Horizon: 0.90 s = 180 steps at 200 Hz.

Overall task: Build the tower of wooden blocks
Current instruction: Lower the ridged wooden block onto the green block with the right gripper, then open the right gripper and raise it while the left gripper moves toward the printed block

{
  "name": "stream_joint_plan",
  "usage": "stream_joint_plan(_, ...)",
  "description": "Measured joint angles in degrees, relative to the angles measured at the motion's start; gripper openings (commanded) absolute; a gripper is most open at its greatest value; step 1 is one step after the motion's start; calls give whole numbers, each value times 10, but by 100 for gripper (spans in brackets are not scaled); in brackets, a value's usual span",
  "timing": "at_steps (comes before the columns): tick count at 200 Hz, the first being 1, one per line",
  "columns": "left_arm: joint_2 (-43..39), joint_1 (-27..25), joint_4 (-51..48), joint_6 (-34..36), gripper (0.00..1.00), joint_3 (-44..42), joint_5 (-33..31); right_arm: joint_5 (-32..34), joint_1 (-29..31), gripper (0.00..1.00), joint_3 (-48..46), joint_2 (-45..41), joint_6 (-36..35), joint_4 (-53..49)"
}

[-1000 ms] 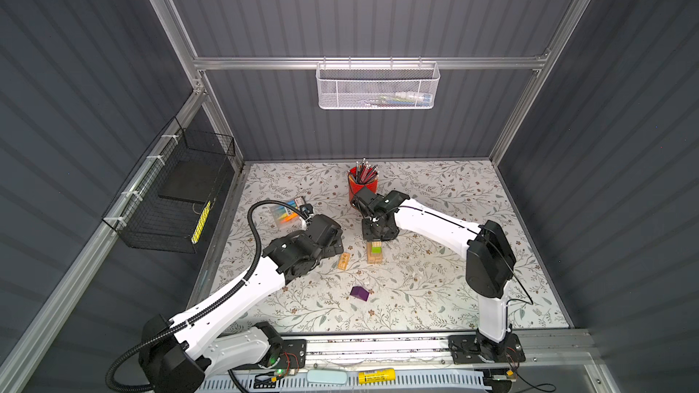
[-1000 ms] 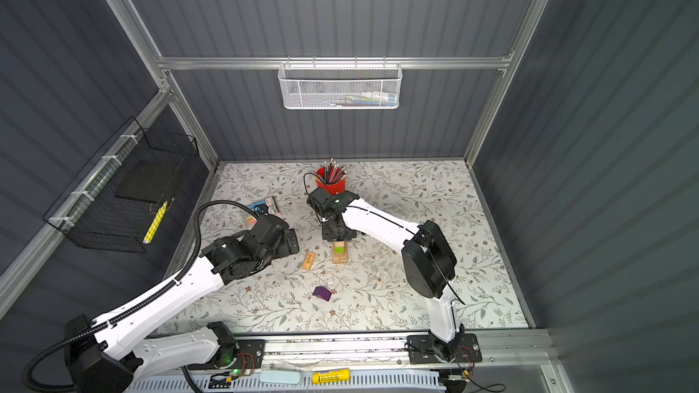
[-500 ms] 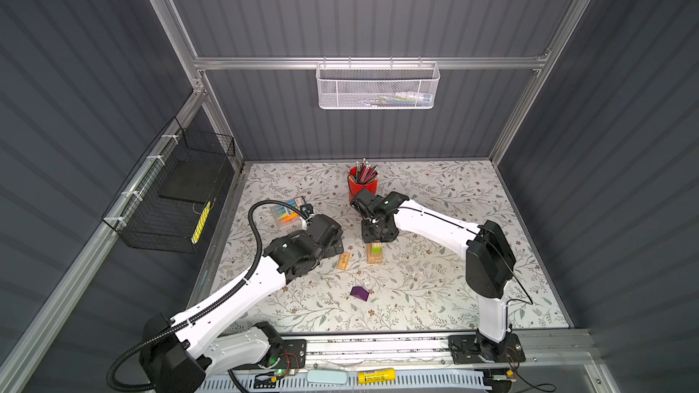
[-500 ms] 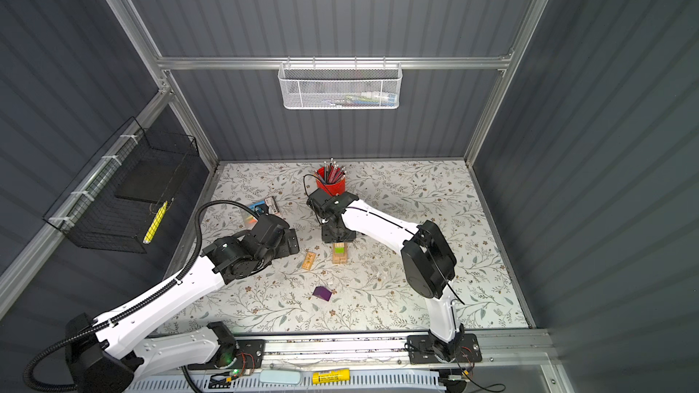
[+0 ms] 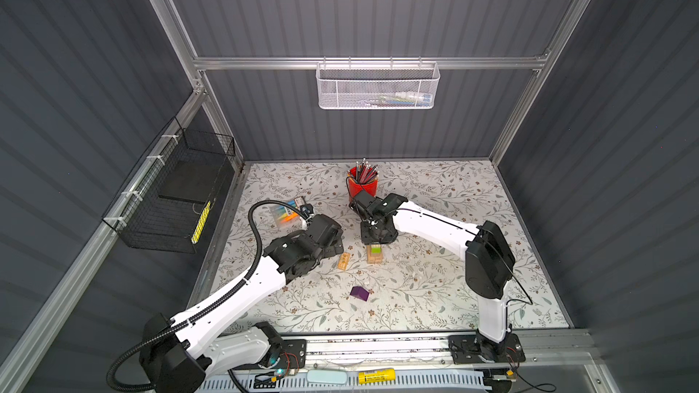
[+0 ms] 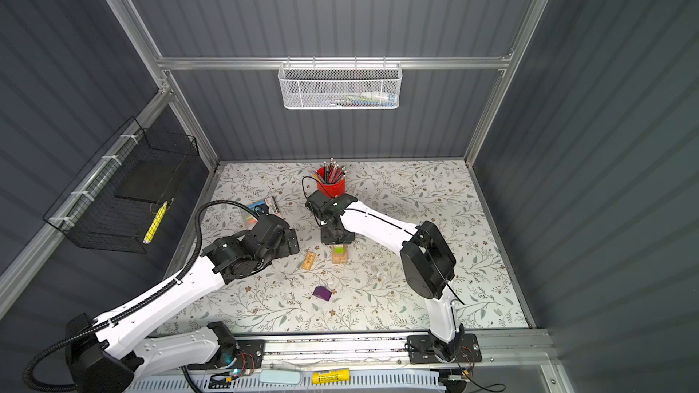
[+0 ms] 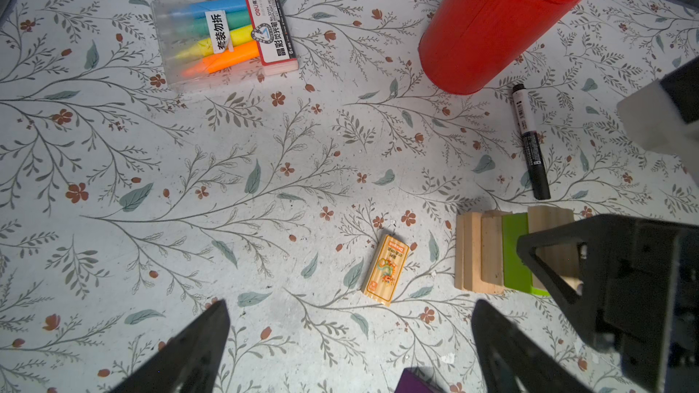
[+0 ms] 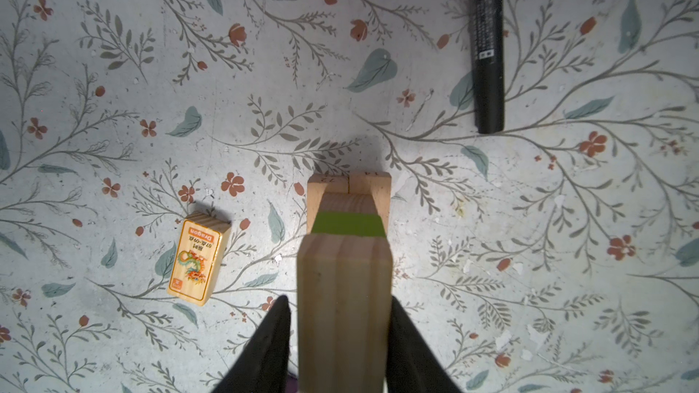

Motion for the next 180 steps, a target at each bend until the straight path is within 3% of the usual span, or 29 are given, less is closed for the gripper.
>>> stream_joint_plan(77, 0, 0, 0, 0, 100, 0, 0, 1, 0, 49, 0, 0, 0, -1)
stream_joint_plan(133, 7, 0, -2, 9, 100, 1, 0, -2, 0, 65, -4, -14, -7, 3)
stream_joint_plan(180, 30, 3, -9, 45, 100, 9, 3, -9, -3, 80, -53, -123, -24, 24)
